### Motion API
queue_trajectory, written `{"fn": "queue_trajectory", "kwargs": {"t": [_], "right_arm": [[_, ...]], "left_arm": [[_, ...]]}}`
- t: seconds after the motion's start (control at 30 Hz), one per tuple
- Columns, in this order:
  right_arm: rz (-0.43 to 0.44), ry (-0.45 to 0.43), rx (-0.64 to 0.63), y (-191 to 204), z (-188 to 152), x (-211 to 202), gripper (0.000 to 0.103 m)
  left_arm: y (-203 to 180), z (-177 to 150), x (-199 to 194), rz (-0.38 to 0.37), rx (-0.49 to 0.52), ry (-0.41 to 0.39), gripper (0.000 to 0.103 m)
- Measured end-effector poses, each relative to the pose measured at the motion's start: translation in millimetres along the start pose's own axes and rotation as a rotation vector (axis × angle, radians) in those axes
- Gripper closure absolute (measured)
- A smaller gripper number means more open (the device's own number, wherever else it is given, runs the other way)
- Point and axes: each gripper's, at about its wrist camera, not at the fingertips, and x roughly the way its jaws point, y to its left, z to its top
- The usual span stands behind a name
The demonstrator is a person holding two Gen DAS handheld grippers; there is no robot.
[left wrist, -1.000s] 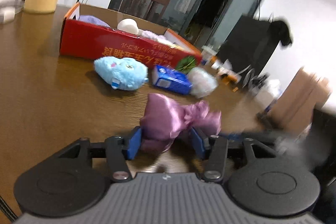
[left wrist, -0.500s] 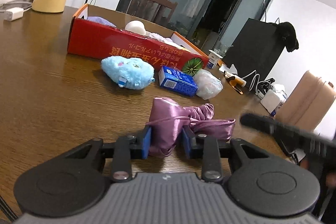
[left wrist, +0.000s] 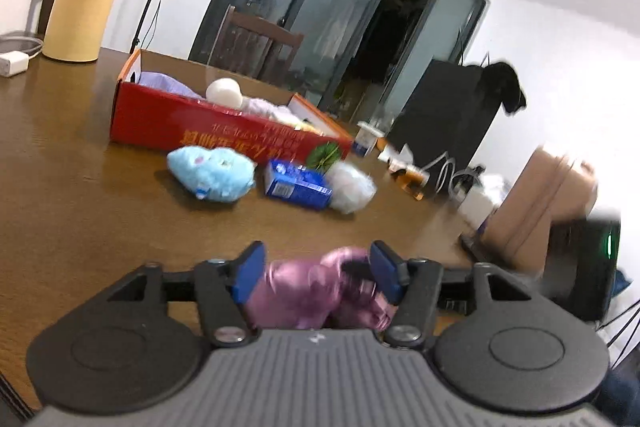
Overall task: Organize soft objects
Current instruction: 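Lift the purple bow and carry it over the box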
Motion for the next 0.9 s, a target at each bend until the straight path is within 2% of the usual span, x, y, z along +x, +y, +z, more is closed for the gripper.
{"fn": "queue_trajectory", "kwargs": {"t": [0.1, 0.17, 0.37, 0.43, 0.47, 0.53, 0.6, 0.67, 0.73, 0.83, 0.9], "right_arm": [[-0.023, 0.005, -0.024, 5.6, -12.0, -6.7, 0.067], [-0.015, 0.012, 0.006, 3.1, -16.1, -7.1, 0.067], [-0.028, 0.025, 0.0, 1.9, -16.6, -4.0, 0.067], [-0.019, 0.031, -0.002, 1.7, -17.3, -1.9, 0.072], [-0.012, 0.032, -0.002, 1.4, -17.1, -1.5, 0.074], [-0.003, 0.036, 0.001, 0.6, -15.9, 0.1, 0.088], [0.005, 0.037, 0.008, -1.8, -10.8, 1.6, 0.092], [0.021, 0.021, 0.025, -4.9, 0.1, 1.8, 0.094], [0.041, -0.031, 0.028, -6.5, 20.6, 0.1, 0.094], [0.07, -0.108, 0.015, -13.4, 70.0, 8.8, 0.094], [0.059, -0.145, -0.02, -20.7, 107.5, 27.1, 0.094]], "left_arm": [[-5.0, -5.0, 12.1, 0.042, 0.039, 0.054, 0.044], [-3.7, -13.0, 19.5, 0.057, 0.037, 0.096, 0.047], [-0.1, -21.2, 15.0, 0.037, 0.04, 0.089, 0.046], [-0.6, -22.6, 16.2, 0.049, 0.065, 0.101, 0.058], [-0.7, -22.8, 17.4, 0.054, 0.074, 0.106, 0.06], [1.5, -20.2, 20.4, 0.034, 0.06, 0.119, 0.069], [2.4, -15.7, 22.1, 0.026, 0.05, 0.123, 0.075], [4.2, -3.5, 24.8, 0.012, 0.036, 0.111, 0.076], [8.3, 19.8, 28.5, -0.019, 0.023, 0.073, 0.076], [19.1, 72.4, 48.5, -0.056, 0.011, 0.029, 0.076], [30.4, 109.5, 73.4, -0.069, 0.007, 0.012, 0.076]]}}
